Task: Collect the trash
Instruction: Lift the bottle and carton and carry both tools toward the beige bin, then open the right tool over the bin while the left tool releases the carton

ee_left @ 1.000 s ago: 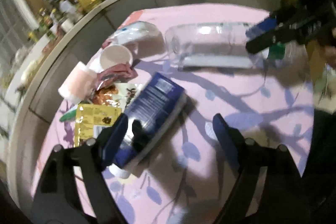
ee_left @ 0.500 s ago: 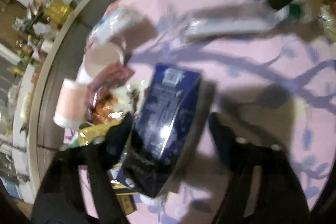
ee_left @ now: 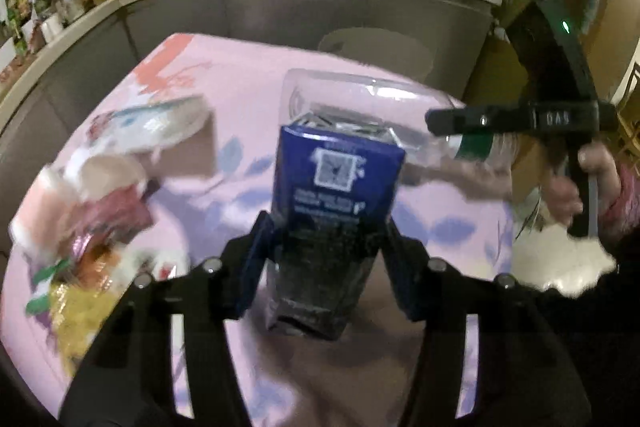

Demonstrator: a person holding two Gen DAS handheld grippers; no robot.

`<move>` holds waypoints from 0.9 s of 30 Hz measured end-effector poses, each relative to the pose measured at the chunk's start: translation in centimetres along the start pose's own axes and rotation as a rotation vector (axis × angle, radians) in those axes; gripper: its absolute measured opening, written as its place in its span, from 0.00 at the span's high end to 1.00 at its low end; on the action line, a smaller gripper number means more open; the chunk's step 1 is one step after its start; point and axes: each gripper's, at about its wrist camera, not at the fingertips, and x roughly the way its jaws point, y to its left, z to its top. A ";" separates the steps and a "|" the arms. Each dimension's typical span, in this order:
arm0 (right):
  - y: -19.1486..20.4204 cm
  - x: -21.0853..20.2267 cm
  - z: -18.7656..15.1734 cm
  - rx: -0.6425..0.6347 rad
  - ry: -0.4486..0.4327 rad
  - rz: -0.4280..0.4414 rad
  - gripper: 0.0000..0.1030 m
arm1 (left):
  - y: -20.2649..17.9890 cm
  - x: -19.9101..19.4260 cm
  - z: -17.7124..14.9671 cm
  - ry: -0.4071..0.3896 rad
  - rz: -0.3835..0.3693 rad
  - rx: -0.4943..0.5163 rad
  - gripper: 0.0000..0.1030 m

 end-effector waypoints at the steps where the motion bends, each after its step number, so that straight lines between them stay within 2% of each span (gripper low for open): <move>1: -0.8 -0.4 0.3 0.019 -0.021 -0.011 0.44 | -0.3 0.7 0.6 -0.002 -0.001 -0.003 0.50; 8: -6.8 -3.5 3.4 0.166 -0.178 -0.061 0.44 | -3.6 6.4 8.4 -0.008 -0.049 -0.005 0.51; 11: -9.2 -4.2 4.7 0.209 -0.225 -0.120 0.44 | -4.2 8.9 12.0 -0.001 -0.087 -0.008 0.51; 17: -13.8 -4.1 6.8 0.284 -0.226 -0.226 0.43 | -6.0 15.2 18.1 0.070 -0.152 -0.040 0.52; 20: -15.6 -3.7 7.3 0.321 -0.218 -0.268 0.43 | -6.3 18.6 20.5 0.119 -0.126 -0.082 0.52; 23: -17.3 -3.8 7.1 0.383 -0.218 -0.254 0.42 | -6.4 21.2 21.5 0.174 -0.074 -0.114 0.37; 27: -17.8 -3.6 6.7 0.408 -0.238 -0.257 0.40 | -6.9 21.8 21.9 0.173 -0.041 -0.121 0.33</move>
